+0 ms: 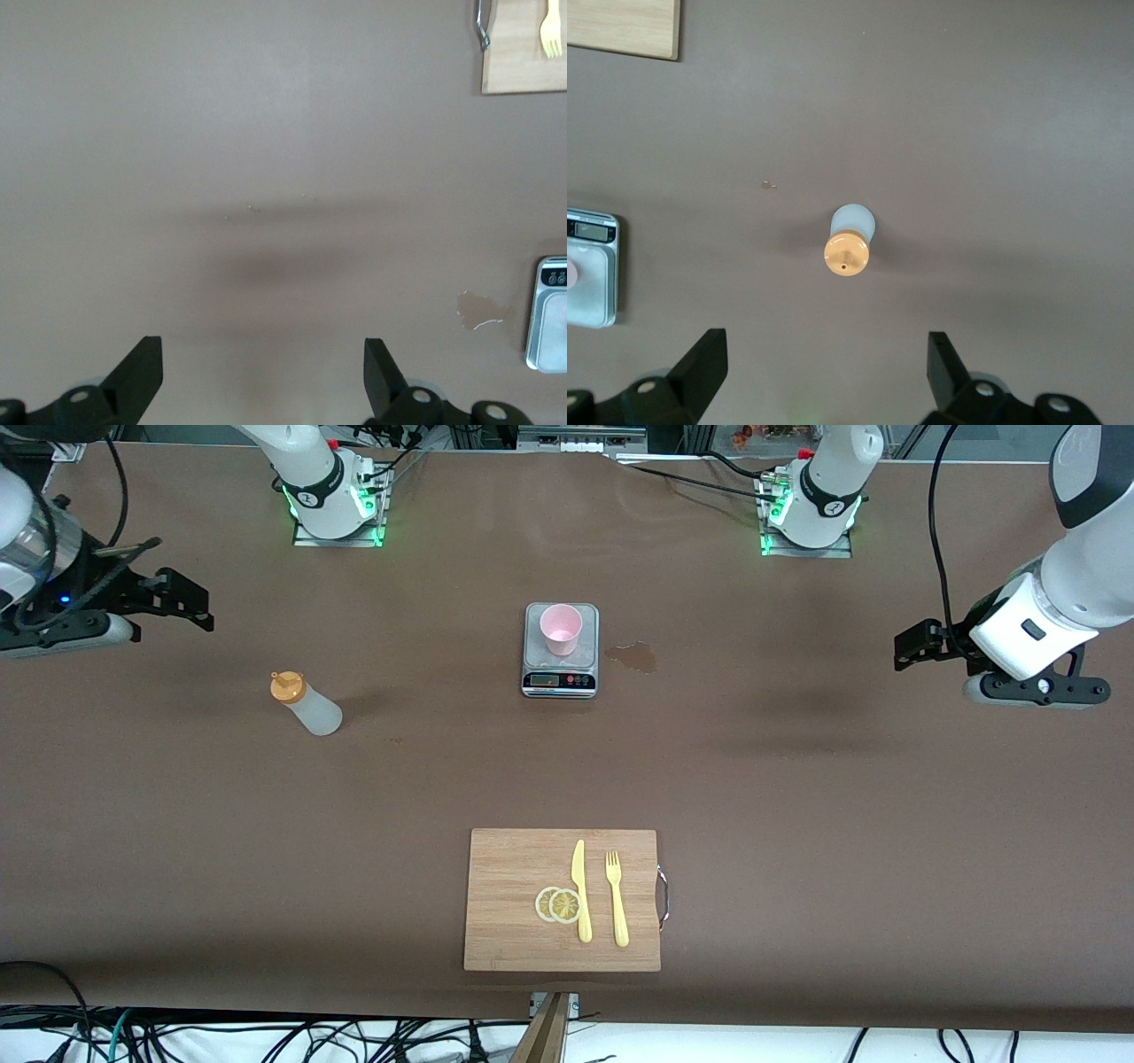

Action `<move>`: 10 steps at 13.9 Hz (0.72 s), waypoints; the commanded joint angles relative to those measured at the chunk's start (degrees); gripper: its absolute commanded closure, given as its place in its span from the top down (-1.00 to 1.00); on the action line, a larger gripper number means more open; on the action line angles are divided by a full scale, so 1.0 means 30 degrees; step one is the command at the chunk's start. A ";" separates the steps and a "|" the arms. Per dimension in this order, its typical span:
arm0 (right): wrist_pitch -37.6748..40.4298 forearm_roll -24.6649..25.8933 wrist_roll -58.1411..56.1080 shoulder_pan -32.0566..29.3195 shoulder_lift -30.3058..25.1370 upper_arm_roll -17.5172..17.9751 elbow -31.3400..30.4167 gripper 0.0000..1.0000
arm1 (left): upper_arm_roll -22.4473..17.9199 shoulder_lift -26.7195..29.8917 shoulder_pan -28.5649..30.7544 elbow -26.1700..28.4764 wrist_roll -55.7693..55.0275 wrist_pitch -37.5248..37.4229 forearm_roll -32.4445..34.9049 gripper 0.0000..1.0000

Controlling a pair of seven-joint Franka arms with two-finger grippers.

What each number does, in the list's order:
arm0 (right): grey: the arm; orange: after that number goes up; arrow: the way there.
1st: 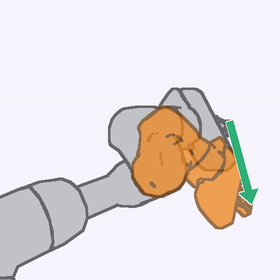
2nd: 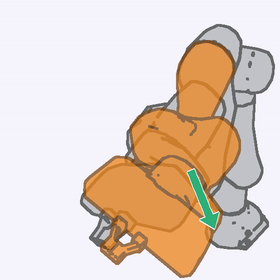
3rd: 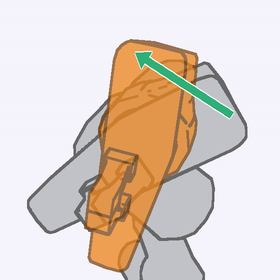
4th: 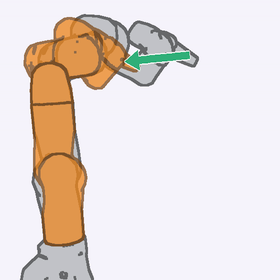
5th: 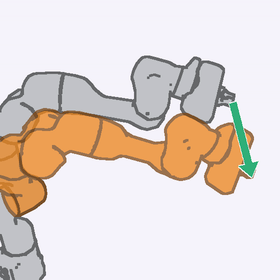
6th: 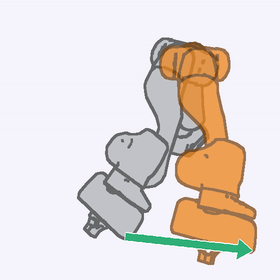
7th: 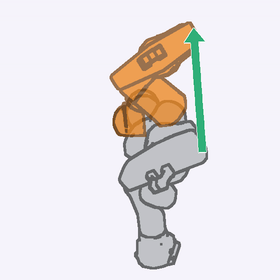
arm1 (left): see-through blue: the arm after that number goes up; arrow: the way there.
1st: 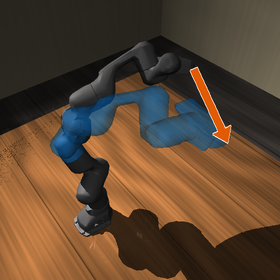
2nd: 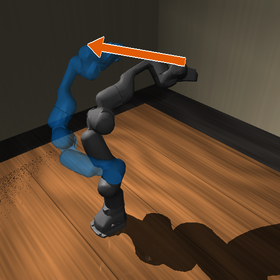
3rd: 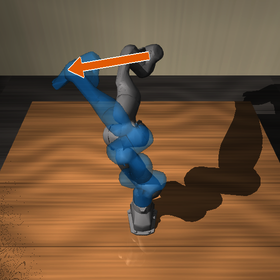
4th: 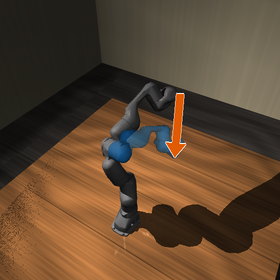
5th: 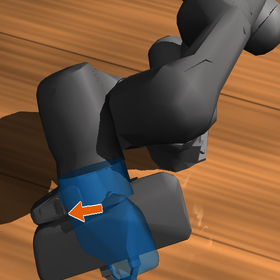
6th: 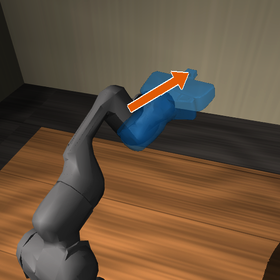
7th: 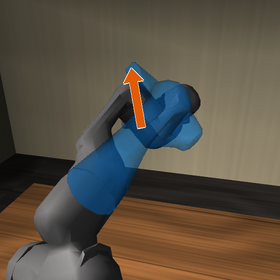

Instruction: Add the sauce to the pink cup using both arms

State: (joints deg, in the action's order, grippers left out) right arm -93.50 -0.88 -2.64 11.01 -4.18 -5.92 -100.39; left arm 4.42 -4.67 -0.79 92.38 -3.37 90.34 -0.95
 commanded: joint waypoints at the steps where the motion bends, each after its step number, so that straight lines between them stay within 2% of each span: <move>1: -0.0036 0.0411 0.0498 0.0023 -0.0452 -0.0075 -0.0229 1.00 | 0.0021 -0.0963 -0.0205 -0.1526 -0.0224 -0.0290 -0.0066 1.00; 4: 0.0638 0.0381 0.0351 -0.0007 -0.0394 -0.0398 -0.0201 1.00 | 0.0022 -0.0322 -0.0235 -0.1555 0.0039 -0.1310 -0.0096 1.00; 6: 0.0639 0.0322 0.0351 -0.0007 -0.0335 -0.0399 0.0149 1.00 | 0.0022 -0.0231 -0.0235 -0.1439 0.0708 -0.0821 -0.0066 1.00; 9: 0.0726 0.0323 0.0556 -0.0006 0.0132 -0.0311 0.1028 1.00 | 0.0285 0.1056 0.0115 0.0666 0.2792 0.1199 -0.0037 1.00; 10: 0.0640 0.0438 0.0382 -0.0007 0.0134 -0.0311 0.1060 1.00 | 0.0314 0.1174 0.0291 0.0788 0.2794 0.1147 -0.0037 1.00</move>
